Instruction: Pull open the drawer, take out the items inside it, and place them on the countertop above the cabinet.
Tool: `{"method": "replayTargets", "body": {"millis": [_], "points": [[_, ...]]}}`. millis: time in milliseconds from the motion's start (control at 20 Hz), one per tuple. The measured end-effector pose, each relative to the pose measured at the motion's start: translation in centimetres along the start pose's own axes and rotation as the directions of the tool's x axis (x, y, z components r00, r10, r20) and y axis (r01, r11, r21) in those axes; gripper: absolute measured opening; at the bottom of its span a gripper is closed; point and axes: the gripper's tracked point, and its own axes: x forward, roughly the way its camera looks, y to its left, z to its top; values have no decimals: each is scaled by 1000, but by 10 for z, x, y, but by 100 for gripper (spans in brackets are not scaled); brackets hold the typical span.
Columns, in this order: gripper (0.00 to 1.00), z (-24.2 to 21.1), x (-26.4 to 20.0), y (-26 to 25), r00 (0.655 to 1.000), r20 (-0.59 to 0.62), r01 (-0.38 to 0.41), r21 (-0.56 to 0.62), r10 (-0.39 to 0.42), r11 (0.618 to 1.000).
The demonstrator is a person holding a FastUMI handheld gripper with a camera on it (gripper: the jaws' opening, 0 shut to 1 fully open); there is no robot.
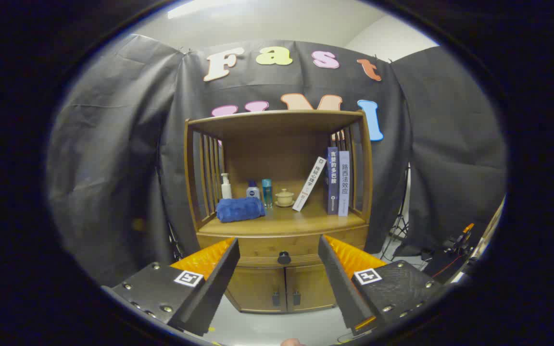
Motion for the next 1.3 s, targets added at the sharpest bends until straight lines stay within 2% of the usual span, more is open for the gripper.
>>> {"method": "replayTargets", "body": {"millis": [350, 600, 900, 1150, 1300], "points": [[98, 0, 3, -18, 999, 2, 35, 15, -35, 999], [98, -11, 18, -29, 998, 8, 66, -30, -66, 997], [98, -43, 59, -21, 999, -8, 45, -39, -45, 998], [98, -89, 105, -18, 999, -38, 34, -33, -35, 999], [99, -119, 144, -9, 999, -52, -5, -51, 2, 999]]}}
